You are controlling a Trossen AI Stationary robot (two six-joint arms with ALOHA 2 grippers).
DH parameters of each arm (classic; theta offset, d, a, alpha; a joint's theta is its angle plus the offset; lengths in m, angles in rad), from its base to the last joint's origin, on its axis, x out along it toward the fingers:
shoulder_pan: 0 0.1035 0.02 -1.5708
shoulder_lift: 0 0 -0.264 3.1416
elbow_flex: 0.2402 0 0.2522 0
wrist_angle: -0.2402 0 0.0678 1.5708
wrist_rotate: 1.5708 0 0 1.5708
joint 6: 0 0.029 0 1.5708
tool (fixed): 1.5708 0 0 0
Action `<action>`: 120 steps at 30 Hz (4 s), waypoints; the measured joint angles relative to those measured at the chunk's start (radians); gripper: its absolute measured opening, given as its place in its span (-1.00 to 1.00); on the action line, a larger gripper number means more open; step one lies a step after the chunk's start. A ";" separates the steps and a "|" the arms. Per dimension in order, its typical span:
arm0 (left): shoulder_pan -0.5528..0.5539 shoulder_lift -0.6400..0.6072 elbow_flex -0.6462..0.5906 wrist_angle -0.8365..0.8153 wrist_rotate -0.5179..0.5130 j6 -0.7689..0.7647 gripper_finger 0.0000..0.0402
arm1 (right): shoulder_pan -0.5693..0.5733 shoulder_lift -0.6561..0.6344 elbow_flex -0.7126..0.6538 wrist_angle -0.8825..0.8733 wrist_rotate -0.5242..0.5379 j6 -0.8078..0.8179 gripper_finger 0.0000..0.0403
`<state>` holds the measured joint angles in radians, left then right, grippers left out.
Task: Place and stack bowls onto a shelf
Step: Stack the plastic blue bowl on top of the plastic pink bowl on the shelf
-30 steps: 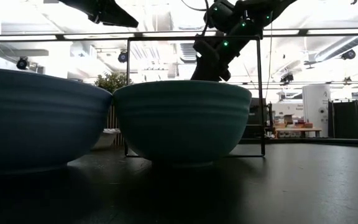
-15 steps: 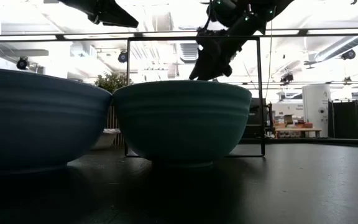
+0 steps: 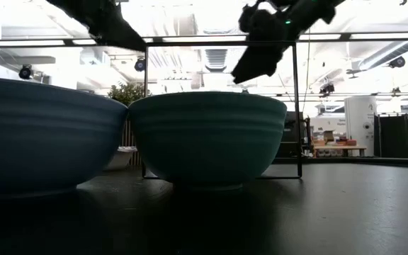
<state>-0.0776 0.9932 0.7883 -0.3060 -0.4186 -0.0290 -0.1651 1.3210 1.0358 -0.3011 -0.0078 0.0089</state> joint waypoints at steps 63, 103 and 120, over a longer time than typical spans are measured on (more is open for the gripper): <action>-0.225 0.286 0.085 -0.374 0.506 -0.533 -0.99 | 0.108 -0.363 -0.452 0.308 0.008 0.050 0.03; 0.276 0.614 0.687 -0.441 0.275 0.057 -1.00 | 0.108 -0.363 -0.454 0.306 0.008 0.045 0.03; 0.276 0.641 0.702 -0.437 0.301 0.075 -0.67 | 0.108 -0.363 -0.454 0.306 0.009 0.043 0.03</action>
<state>0.1982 1.6344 1.4902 -0.7429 -0.1180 0.0460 -0.0572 0.9581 0.5819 0.0050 0.0010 0.0521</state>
